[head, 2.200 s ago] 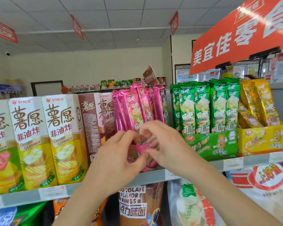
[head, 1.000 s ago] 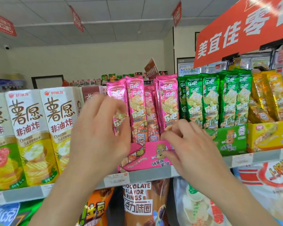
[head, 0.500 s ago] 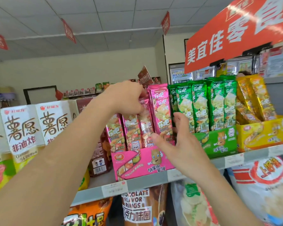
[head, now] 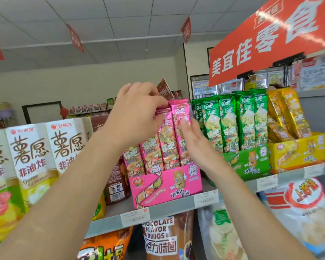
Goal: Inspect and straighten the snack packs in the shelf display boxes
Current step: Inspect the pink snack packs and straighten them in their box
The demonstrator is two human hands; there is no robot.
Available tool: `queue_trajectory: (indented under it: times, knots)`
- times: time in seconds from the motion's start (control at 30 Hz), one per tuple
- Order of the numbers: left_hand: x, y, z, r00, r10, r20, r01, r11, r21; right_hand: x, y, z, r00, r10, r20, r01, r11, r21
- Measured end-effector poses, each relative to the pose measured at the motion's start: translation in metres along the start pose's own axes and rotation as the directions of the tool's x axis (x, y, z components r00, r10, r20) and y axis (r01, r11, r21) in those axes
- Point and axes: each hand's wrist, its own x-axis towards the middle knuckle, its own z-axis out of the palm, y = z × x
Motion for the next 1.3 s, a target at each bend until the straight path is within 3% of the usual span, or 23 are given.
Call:
queue_trajectory:
  times: [0.13, 0.27, 0.4, 0.53, 0.7, 0.83, 0.97, 1.07, 1.17, 1.3]
  knots:
    - [-0.046, 0.018, 0.011, 0.949, -0.155, -0.273, 0.108, 0.978, -0.179, -0.016, 0.007, 0.006, 0.915, -0.311, -0.256, 0.185, 0.889, -0.418]
    - [-0.114, 0.045, 0.034, 0.875, -0.379, -0.302, 0.304, 0.915, -0.267, -0.035, 0.015, 0.005, 0.866, -0.415, -0.28, 0.192, 0.791, -0.58]
    - [-0.144, 0.055, 0.059, 0.866, -0.476, -0.152, 0.407, 0.848, -0.341, -0.056, 0.028, 0.006, 0.886, -0.398, -0.239, 0.197, 0.789, -0.582]
    - [-0.141, 0.051, 0.068, 0.846, -0.517, -0.133, 0.427, 0.805, -0.411, -0.063, 0.032, 0.007, 0.877, -0.422, -0.23, 0.195, 0.75, -0.632]
    - [-0.138, 0.046, 0.079, 0.854, -0.507, -0.117, 0.405, 0.789, -0.462, -0.066, 0.032, -0.006, 0.9, -0.41, -0.146, 0.167, 0.636, -0.753]
    - [-0.137, 0.044, 0.082, 0.873, -0.467, -0.137, 0.362, 0.811, -0.459, -0.063, 0.041, -0.034, 0.834, -0.495, -0.244, 0.073, 0.537, -0.841]
    - [-0.137, 0.049, 0.083, 0.865, -0.482, -0.135, 0.381, 0.81, -0.446, -0.061, 0.055, -0.054, 0.882, -0.425, -0.205, 0.006, 0.446, -0.895]
    - [-0.137, 0.052, 0.081, 0.862, -0.489, -0.136, 0.377, 0.796, -0.475, -0.06, 0.062, -0.068, 0.888, -0.454, -0.072, 0.133, 0.404, -0.905]
    - [-0.134, 0.054, 0.081, 0.85, -0.515, -0.11, 0.39, 0.756, -0.526, -0.053, 0.063, -0.081, 0.853, -0.522, 0.032, 0.311, 0.456, -0.834]
    - [-0.128, 0.063, 0.081, 0.814, -0.58, -0.019, 0.483, 0.696, -0.531, -0.046, 0.062, -0.092, 0.845, -0.524, 0.107, 0.441, 0.569, -0.694]
